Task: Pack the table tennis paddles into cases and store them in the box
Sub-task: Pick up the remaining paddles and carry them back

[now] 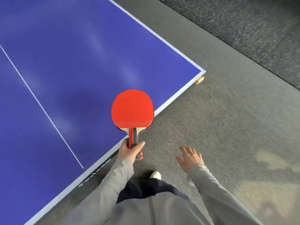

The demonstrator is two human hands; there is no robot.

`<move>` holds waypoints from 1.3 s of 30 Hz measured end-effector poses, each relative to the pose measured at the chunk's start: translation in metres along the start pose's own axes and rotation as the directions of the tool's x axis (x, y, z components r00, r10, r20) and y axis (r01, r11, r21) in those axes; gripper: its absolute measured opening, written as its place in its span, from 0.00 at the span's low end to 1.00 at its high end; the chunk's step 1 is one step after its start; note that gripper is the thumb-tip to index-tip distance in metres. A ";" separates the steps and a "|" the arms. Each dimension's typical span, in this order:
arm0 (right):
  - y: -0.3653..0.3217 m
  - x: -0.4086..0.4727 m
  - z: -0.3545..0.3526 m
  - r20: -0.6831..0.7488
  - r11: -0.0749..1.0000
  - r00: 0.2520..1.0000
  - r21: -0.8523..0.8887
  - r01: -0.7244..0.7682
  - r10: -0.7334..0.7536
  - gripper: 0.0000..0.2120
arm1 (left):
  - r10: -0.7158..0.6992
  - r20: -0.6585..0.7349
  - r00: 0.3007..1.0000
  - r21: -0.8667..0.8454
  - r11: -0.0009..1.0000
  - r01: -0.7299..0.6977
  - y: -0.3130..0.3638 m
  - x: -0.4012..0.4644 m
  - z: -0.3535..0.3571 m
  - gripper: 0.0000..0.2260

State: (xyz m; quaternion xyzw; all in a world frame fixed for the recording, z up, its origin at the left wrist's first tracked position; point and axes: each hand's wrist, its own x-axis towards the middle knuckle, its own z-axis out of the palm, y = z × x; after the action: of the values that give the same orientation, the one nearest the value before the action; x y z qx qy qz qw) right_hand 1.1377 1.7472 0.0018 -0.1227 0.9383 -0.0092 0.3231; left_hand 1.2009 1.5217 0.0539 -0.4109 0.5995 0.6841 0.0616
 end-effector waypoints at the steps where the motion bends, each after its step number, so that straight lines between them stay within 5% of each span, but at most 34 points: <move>1: 0.016 -0.001 0.000 0.015 0.999 0.999 0.009 -0.031 0.031 0.25 | 0.004 0.020 1.000 0.019 1.000 -0.004 0.003 0.000 0.015 0.10; 8: 0.106 -0.010 0.002 0.235 0.960 0.952 0.153 -0.234 0.195 0.22 | 0.055 0.145 0.988 0.148 0.986 -0.076 0.027 0.014 0.104 0.14; 22: 0.248 0.094 -0.083 0.312 0.829 0.857 0.263 -0.493 0.410 0.22 | 0.050 0.294 0.954 0.251 0.960 -0.127 0.107 0.128 0.307 0.14; 30: 0.301 0.190 -0.174 0.215 0.831 0.903 0.356 -0.427 0.371 0.22 | 0.068 0.293 0.954 0.222 0.965 -0.137 0.179 0.189 0.385 0.10; 39: 0.358 0.333 -0.261 0.233 0.872 0.947 0.388 -0.299 0.221 0.20 | 0.018 0.070 0.997 0.053 0.998 -0.022 0.240 0.267 0.460 0.10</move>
State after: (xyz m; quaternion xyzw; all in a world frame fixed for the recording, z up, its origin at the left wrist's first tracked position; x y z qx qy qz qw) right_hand 0.6448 1.9991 -0.0275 0.0768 0.8890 -0.1549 0.4240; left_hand 0.6631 1.7476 0.0433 -0.3791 0.6192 0.6822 0.0863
